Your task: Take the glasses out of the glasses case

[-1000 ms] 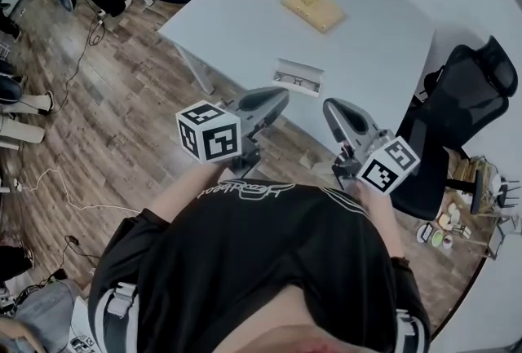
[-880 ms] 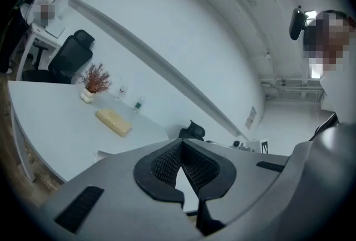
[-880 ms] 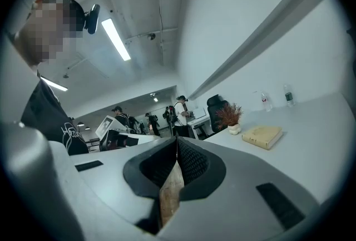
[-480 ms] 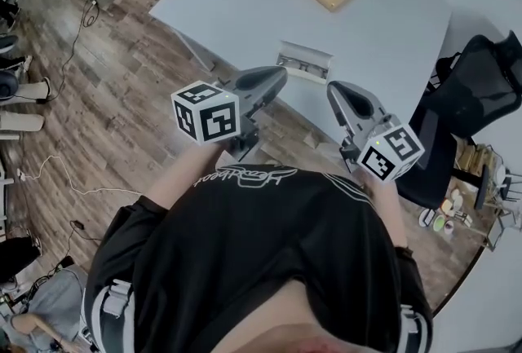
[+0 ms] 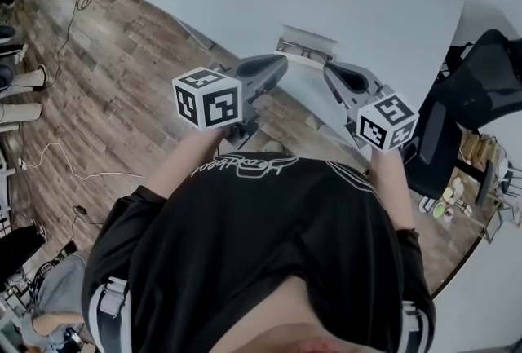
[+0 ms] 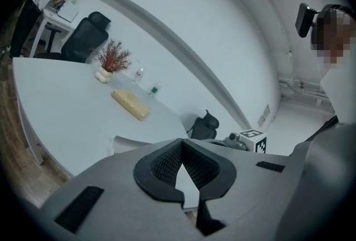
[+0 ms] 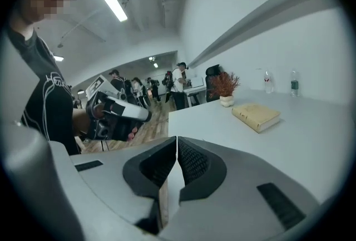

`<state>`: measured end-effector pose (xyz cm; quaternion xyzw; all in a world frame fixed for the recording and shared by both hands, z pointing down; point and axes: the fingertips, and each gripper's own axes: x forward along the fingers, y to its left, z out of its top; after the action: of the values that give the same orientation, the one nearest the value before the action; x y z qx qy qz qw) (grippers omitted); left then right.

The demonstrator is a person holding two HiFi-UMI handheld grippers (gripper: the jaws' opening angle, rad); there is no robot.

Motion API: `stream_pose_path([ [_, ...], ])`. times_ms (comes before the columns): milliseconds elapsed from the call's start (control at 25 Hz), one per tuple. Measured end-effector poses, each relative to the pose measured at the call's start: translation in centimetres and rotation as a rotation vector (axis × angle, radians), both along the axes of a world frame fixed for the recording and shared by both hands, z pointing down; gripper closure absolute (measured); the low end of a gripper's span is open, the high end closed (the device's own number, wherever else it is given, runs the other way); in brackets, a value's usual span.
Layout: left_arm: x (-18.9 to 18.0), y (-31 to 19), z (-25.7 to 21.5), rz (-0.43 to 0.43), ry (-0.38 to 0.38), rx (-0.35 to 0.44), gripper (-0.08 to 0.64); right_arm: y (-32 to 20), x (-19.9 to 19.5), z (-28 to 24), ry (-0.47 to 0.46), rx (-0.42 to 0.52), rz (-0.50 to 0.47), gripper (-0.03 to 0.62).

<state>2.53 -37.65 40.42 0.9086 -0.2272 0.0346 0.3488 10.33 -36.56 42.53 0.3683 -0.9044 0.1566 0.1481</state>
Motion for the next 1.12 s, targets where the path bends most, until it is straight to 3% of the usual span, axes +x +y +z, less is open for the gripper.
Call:
stream_pose_path([
  [160,0.5,-0.6,2.0,0.001,-0.025,-0.034,0.554,-0.6,-0.3,2.6,0.165,-0.001,-0.063,0.581],
  [360,0.8,-0.9,3.3,0.007,-0.031,-0.068,0.554,-2.4,-0.6,4.4,0.273,0.015,-0.087,0.580],
  [640,0.3,-0.9,4.2,-0.019,-0.019,-0.097,0.554,-4.3,-0.9,8.2,0.650,0.083,-0.210,0.570],
  [720,0.0,-0.7,4.6,-0.024,-0.023,-0.105,0.554,-4.9,-0.9,9.4,0.728,0.091,-0.240,0.504],
  [1120,-1.3,-1.0,6.4,-0.052,-0.031,-0.142,0.554,-6.9,-0.5,13.6,0.845,0.056,-0.293,0.497],
])
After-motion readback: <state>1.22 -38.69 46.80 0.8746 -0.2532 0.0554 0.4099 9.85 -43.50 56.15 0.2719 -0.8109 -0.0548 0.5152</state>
